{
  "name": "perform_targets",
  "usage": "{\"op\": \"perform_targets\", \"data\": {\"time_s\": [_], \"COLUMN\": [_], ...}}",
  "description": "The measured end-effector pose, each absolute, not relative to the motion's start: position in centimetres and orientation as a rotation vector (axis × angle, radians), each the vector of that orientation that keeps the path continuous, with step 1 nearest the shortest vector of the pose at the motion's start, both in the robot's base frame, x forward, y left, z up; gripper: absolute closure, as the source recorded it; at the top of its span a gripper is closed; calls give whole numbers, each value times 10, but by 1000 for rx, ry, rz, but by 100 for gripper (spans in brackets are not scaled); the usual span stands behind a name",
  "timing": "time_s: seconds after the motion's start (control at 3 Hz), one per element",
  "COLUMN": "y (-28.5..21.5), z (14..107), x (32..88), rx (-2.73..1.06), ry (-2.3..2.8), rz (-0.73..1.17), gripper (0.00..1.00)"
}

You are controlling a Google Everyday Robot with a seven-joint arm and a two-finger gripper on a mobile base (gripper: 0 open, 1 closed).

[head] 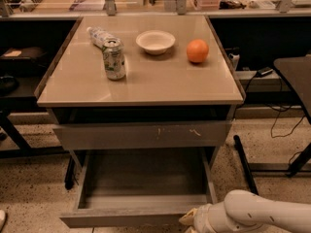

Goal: Close middle drawer

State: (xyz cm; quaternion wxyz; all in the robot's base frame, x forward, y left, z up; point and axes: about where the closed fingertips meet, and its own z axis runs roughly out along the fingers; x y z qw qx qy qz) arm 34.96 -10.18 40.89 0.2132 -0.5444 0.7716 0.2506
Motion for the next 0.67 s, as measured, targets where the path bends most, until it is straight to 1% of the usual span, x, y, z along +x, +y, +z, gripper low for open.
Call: {"op": "perform_targets", "data": {"time_s": [0.33, 0.67], "y": [-102, -103], "z": [410, 410], "x": [368, 367], "rx": [-1509, -1509], "ry": [2129, 2129], "rz": [673, 672], "gripper": [0, 18]}}
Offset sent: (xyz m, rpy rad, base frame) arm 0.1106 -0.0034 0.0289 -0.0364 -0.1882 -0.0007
